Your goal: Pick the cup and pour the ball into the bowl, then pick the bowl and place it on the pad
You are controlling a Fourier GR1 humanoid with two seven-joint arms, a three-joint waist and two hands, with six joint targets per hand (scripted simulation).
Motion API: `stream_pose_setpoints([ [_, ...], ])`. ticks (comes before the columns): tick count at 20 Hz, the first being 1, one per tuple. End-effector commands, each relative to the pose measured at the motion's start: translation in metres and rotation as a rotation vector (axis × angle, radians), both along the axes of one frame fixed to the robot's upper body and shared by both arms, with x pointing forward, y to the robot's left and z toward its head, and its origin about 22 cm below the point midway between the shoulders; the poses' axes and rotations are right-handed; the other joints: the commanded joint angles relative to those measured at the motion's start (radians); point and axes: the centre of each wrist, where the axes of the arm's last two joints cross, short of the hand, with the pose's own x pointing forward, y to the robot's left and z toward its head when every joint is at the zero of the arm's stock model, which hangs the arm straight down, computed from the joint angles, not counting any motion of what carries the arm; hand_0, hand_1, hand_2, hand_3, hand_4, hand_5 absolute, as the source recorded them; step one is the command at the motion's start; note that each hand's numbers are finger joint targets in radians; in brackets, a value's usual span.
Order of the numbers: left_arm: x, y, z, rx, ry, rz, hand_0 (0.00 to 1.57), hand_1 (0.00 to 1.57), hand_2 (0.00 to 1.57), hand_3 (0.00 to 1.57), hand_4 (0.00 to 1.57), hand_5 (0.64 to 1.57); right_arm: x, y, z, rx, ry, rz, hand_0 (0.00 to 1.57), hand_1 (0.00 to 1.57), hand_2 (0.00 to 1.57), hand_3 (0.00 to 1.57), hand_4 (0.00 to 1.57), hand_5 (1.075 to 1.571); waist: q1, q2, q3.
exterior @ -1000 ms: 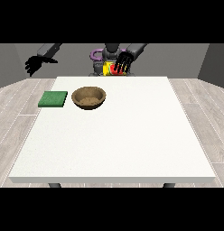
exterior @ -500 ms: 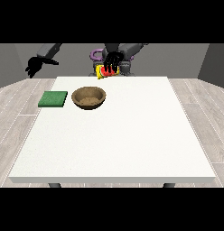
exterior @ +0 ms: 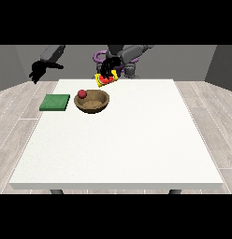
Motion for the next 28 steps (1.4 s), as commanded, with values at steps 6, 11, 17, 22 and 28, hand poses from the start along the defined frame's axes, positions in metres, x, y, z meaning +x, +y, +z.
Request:
stream_pose_setpoints([
  [6, 0.010, -0.024, 0.037, 0.332, -0.091, -0.040, 0.77, 0.77, 1.57, 1.57, 1.20, 1.416, -0.012, 0.000, -0.020, 0.006, 0.037, 0.001, 0.00, 0.00, 0.00, 0.24, 0.00, 1.521, -0.016, -0.044, 0.0010],
  [11, 0.010, -0.033, 0.056, 0.417, -0.180, -0.063, 1.55, 1.55, 1.57, 1.57, 1.19, 1.466, -0.011, -0.012, -0.011, 0.013, 0.023, -0.008, 0.00, 0.00, 0.00, 0.21, 0.00, 1.517, 0.019, -0.015, 0.0005],
  [17, 0.013, -0.024, 0.062, 0.421, -0.191, -0.093, 1.51, 1.51, 1.57, 1.57, 1.21, 1.459, -0.016, -0.027, -0.007, 0.021, 0.027, -0.038, 0.00, 0.00, 0.00, 0.00, 0.20, 1.546, 0.045, 0.000, 0.0002],
  [22, 0.013, -0.004, 0.080, -0.055, -0.085, -0.041, 0.00, 0.00, 1.57, 1.57, 1.27, 1.452, -0.014, -0.024, -0.009, 0.070, 0.072, -0.094, 0.00, 0.00, 0.00, 0.00, 0.43, 1.555, 0.137, 0.018, -0.0025],
  [28, 0.034, 0.058, 0.101, -0.444, -0.029, -0.023, 0.37, 0.37, 1.57, 1.57, 0.86, 1.568, -0.012, -0.030, -0.001, 0.093, 0.041, -0.152, 0.00, 0.00, 0.00, 0.00, 0.48, 1.561, 0.277, 0.055, -0.0035],
])
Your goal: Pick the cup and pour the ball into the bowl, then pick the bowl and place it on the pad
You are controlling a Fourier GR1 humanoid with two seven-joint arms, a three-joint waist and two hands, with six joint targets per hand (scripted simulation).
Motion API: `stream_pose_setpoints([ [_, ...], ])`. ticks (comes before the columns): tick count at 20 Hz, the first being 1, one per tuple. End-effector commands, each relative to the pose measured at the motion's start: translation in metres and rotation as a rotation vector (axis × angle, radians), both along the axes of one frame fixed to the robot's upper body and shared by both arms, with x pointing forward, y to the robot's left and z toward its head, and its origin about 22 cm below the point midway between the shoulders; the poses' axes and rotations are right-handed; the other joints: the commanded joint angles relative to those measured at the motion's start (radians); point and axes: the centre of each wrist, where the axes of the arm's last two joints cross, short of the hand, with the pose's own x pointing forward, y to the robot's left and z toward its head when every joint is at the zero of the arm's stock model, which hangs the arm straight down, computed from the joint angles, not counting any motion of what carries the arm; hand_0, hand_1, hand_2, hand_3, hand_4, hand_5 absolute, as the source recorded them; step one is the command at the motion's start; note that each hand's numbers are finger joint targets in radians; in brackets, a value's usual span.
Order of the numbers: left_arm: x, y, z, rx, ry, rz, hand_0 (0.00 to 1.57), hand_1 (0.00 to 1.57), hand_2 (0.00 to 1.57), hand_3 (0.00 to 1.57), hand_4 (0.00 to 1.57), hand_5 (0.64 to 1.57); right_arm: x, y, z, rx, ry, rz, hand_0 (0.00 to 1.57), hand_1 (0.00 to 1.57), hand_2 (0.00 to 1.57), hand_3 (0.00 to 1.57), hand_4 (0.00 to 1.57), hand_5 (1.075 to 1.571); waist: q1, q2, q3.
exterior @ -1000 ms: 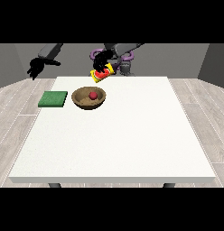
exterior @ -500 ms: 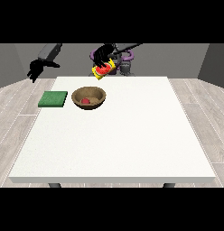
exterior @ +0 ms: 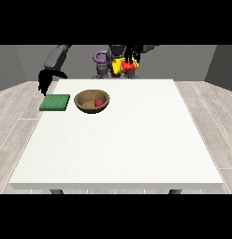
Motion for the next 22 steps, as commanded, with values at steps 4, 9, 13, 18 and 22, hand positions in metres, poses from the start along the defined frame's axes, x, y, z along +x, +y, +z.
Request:
stream_pose_setpoints([
  [4, 0.012, 0.054, 0.006, -0.515, 0.147, -0.067, 1.29, 1.29, 1.57, 1.53, 1.00, 1.564, 0.009, -0.003, 0.017, 0.031, -0.076, -0.043, 0.00, 0.00, 0.00, 0.00, 0.24, 1.561, 0.045, 0.140, -0.0023],
  [9, 0.013, 0.072, 0.003, -0.786, 0.250, -0.212, 0.96, 0.96, 0.93, 0.63, 0.86, 1.540, 0.017, 0.015, 0.012, 0.082, -0.098, -0.006, 0.00, 0.00, 0.00, 0.00, 0.36, 1.569, 0.047, 0.199, -0.0005],
  [13, 0.018, 0.084, -0.010, -1.007, 0.249, -0.221, 0.00, 0.00, 0.00, 0.00, 0.80, 1.554, 0.053, 0.061, 0.036, 0.085, -0.152, 0.076, 0.00, 0.00, 0.00, 0.00, 0.40, 1.569, -0.030, 0.272, -0.0015],
  [18, 0.017, 0.113, -0.065, -1.114, 0.362, -0.183, 0.00, 0.00, 0.00, 0.00, 0.00, 1.516, 0.053, 0.088, 0.023, 0.054, -0.057, 0.169, 0.00, 0.00, 0.00, 0.00, 0.23, 1.549, -0.105, 0.203, 0.0011],
  [22, 0.010, 0.109, -0.069, -1.108, 0.429, -0.185, 0.00, 0.00, 0.00, 0.00, 0.00, 1.527, 0.044, 0.097, -0.005, 0.047, 0.025, 0.157, 0.00, 0.00, 0.00, 0.00, 0.00, 1.545, -0.099, 0.139, 0.0026],
])
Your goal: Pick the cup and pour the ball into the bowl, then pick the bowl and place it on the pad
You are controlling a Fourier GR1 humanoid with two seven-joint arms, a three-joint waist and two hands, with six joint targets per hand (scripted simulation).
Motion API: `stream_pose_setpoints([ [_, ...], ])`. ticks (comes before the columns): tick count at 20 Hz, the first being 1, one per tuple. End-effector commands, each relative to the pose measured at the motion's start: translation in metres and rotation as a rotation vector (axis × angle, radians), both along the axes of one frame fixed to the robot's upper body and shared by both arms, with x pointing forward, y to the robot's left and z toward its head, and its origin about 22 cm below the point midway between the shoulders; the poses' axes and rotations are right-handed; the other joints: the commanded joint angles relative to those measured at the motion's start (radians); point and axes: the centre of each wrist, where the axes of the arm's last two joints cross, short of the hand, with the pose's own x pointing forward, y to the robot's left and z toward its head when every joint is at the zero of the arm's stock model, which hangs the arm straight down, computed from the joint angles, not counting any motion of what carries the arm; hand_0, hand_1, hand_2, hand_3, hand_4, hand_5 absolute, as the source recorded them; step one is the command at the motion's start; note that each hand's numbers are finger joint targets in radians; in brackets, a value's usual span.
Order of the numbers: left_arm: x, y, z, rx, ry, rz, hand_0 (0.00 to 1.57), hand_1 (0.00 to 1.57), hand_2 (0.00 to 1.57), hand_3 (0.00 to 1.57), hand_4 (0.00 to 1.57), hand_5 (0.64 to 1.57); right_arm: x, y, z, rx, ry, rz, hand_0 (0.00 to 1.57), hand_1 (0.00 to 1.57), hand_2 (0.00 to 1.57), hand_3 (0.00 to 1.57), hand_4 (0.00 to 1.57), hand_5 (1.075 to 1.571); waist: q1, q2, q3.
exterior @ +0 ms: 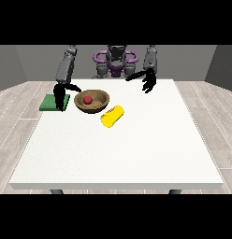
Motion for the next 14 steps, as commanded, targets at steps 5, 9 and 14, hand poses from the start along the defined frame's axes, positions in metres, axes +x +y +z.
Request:
stream_pose_setpoints([
  [5, -0.007, -0.005, 0.005, -0.045, 0.028, -0.040, 0.00, 0.00, 0.00, 0.00, 0.00, 1.537, -0.018, 0.005, -0.040, 0.017, 0.067, 0.004, 0.00, 0.00, 0.00, 0.00, 0.09, 1.540, 0.010, -0.028, 0.0022],
  [9, 0.001, 0.002, 0.014, -0.029, -0.008, -0.045, 0.00, 0.00, 0.00, 0.00, 0.00, 1.551, -0.002, 0.020, -0.029, 0.041, 0.034, 0.023, 0.00, 0.00, 0.00, 0.00, 0.26, 1.550, 0.000, 0.020, 0.0020],
  [14, -0.009, -0.009, 0.053, -0.014, -0.081, -0.099, 0.00, 0.00, 0.00, 0.00, 0.00, 1.557, -0.020, -0.003, -0.047, 0.110, 0.009, -0.060, 0.00, 0.00, 0.00, 0.00, 0.13, 1.531, 0.076, 0.069, 0.0032],
])
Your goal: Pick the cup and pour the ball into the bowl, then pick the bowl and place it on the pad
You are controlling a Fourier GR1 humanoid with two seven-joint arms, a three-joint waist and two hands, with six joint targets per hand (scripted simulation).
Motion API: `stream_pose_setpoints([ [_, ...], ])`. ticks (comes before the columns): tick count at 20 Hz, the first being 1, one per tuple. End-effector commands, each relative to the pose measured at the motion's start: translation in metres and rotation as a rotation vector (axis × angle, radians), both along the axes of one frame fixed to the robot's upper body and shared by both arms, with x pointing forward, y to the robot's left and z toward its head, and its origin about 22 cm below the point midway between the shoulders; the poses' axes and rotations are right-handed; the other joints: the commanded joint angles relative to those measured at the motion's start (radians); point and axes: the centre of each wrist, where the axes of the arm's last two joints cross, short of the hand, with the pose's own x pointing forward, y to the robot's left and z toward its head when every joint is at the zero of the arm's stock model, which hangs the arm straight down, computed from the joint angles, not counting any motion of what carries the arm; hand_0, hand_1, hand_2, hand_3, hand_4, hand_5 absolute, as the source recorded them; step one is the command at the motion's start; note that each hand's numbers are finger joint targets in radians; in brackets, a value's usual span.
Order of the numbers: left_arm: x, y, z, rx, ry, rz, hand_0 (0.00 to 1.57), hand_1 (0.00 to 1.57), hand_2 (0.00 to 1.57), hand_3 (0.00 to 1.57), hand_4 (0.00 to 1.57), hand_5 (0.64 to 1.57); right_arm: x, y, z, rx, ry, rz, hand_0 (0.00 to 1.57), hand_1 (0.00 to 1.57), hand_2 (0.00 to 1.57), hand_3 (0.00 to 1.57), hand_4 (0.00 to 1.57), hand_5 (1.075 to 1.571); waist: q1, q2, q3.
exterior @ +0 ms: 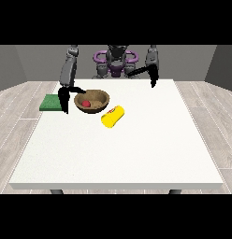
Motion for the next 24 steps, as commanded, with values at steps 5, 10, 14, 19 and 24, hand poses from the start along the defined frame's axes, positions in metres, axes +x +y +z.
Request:
stream_pose_setpoints([
  [5, -0.003, -0.009, 0.028, 0.020, -0.024, -0.035, 0.00, 0.00, 0.00, 0.00, 0.00, 1.559, -0.005, 0.017, -0.020, 0.063, 0.061, -0.038, 0.00, 0.00, 0.00, 0.00, 0.23, 1.532, 0.056, 0.031, 0.0227],
  [10, 0.001, 0.018, -0.010, 0.009, 0.073, -0.023, 0.00, 0.00, 0.00, 0.00, 0.00, 1.563, 0.014, 0.042, -0.001, 0.075, 0.093, -0.001, 0.00, 0.00, 0.00, 0.00, 0.36, 1.545, 0.040, -0.049, 0.0202],
  [14, -0.001, 0.030, -0.019, -0.003, 0.071, -0.007, 0.00, 0.00, 0.00, 0.00, 0.00, 1.564, 0.027, 0.057, 0.010, 0.091, 0.109, -0.005, 0.00, 0.00, 0.00, 0.00, 0.38, 1.552, 0.020, -0.052, 0.0213],
  [19, -0.005, 0.025, -0.001, -0.005, 0.068, -0.011, 0.00, 0.00, 0.00, 0.00, 0.00, 1.566, -0.012, 0.057, -0.048, 0.069, 0.333, -0.074, 0.64, 0.64, 0.30, 0.00, 0.56, 1.571, 0.040, -0.054, 0.0219],
  [24, -0.002, 0.041, 0.001, 0.009, 0.060, -0.029, 0.00, 0.00, 0.00, 0.00, 0.00, 1.568, -0.006, 0.027, -0.029, -0.119, 0.408, -0.135, 1.57, 1.57, 1.57, 1.57, 1.05, 1.550, 0.074, -0.048, 0.0206],
])
